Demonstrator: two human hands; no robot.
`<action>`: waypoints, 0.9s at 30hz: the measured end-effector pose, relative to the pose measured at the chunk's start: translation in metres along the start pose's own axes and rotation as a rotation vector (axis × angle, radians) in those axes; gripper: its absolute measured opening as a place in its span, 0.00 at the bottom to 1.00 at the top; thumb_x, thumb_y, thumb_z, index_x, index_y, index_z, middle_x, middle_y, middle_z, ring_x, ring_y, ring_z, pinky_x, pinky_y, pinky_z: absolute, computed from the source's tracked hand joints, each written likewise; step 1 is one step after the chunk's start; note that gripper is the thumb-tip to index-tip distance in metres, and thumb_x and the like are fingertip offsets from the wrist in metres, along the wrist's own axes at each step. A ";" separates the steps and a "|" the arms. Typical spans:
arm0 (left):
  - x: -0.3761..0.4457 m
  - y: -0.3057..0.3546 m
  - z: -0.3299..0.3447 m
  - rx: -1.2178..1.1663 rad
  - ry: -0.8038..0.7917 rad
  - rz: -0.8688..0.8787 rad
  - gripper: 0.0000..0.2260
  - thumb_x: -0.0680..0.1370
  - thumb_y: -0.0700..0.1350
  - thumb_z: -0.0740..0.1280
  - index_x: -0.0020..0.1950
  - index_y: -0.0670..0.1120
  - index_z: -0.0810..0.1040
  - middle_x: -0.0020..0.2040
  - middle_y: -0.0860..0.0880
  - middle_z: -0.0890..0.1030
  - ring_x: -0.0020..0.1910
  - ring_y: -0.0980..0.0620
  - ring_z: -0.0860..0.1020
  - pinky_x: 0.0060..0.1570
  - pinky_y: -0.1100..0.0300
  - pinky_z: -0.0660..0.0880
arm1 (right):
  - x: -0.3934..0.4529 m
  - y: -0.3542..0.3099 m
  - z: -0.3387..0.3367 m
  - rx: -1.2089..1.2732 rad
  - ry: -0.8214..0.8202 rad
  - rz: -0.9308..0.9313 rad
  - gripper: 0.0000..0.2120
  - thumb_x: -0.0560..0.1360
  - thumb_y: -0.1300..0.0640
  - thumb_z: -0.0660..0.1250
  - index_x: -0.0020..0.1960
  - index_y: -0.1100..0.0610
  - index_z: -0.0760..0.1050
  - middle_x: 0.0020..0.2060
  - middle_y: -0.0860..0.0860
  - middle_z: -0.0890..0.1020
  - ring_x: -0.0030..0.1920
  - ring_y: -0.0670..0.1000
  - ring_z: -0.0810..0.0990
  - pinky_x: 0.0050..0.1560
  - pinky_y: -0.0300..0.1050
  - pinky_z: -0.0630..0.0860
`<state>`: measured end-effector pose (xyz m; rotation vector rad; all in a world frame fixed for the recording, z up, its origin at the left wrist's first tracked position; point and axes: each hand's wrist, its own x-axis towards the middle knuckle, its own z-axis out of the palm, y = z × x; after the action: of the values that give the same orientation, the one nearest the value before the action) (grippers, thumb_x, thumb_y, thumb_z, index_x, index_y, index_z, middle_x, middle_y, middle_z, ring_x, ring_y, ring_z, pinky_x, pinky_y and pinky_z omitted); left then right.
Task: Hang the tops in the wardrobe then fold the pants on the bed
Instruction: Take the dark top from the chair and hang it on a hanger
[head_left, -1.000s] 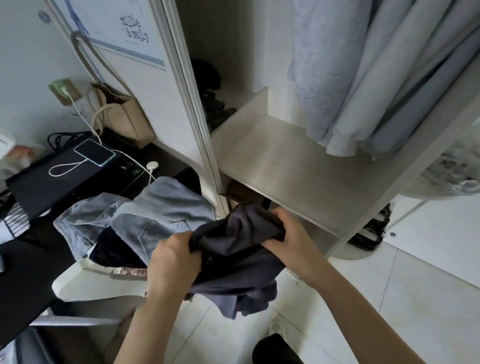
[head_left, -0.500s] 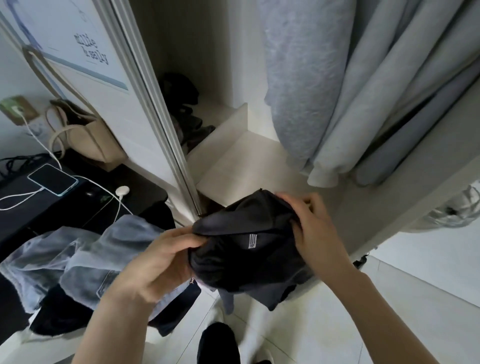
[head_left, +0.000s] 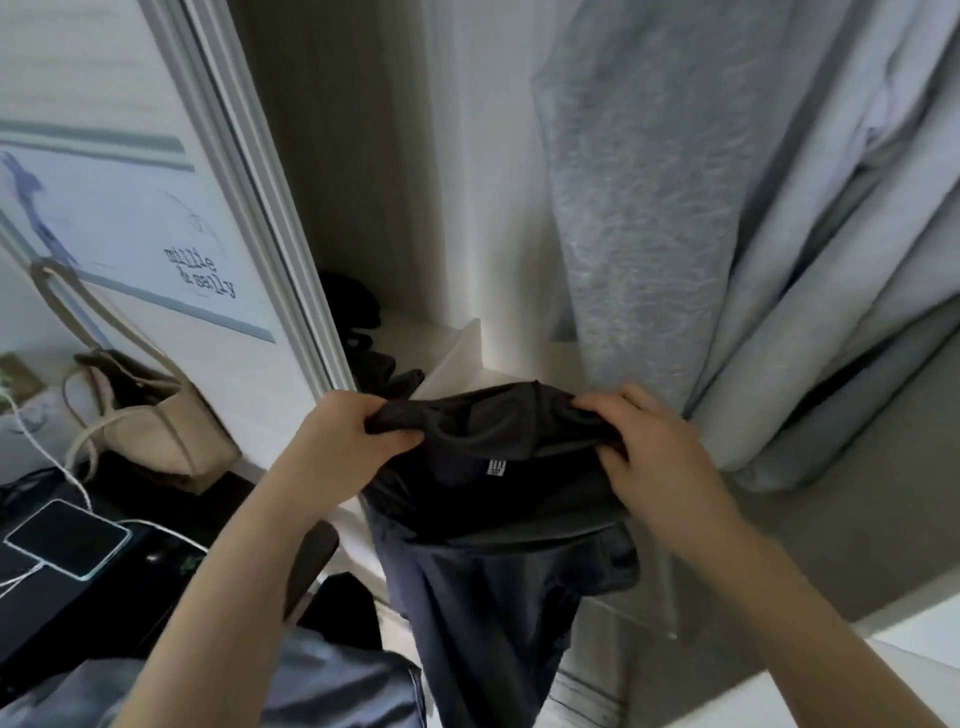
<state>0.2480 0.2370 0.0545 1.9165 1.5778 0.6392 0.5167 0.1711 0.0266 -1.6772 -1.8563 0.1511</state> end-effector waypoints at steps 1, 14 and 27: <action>0.010 0.000 -0.012 0.020 -0.013 -0.004 0.08 0.73 0.45 0.73 0.38 0.42 0.83 0.33 0.43 0.81 0.35 0.49 0.81 0.36 0.57 0.74 | 0.011 -0.007 -0.001 -0.029 0.028 -0.011 0.24 0.70 0.65 0.67 0.64 0.48 0.73 0.52 0.47 0.73 0.50 0.53 0.77 0.49 0.51 0.77; 0.096 0.081 -0.139 -0.788 -0.085 0.077 0.06 0.77 0.39 0.68 0.49 0.38 0.84 0.47 0.38 0.85 0.42 0.44 0.85 0.41 0.57 0.81 | 0.130 -0.109 -0.066 -0.481 0.051 -0.232 0.16 0.78 0.44 0.60 0.63 0.47 0.65 0.52 0.48 0.73 0.54 0.53 0.76 0.44 0.47 0.73; 0.147 0.151 -0.210 -0.897 0.112 0.253 0.07 0.76 0.42 0.72 0.45 0.38 0.83 0.37 0.42 0.85 0.32 0.49 0.83 0.31 0.61 0.79 | 0.253 -0.214 -0.233 -0.229 0.647 -0.246 0.11 0.77 0.56 0.58 0.47 0.57 0.78 0.39 0.53 0.82 0.43 0.55 0.81 0.49 0.51 0.78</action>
<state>0.2404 0.3867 0.3116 1.3887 0.8477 1.3081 0.4531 0.2931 0.4079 -1.3906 -1.5863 -0.6523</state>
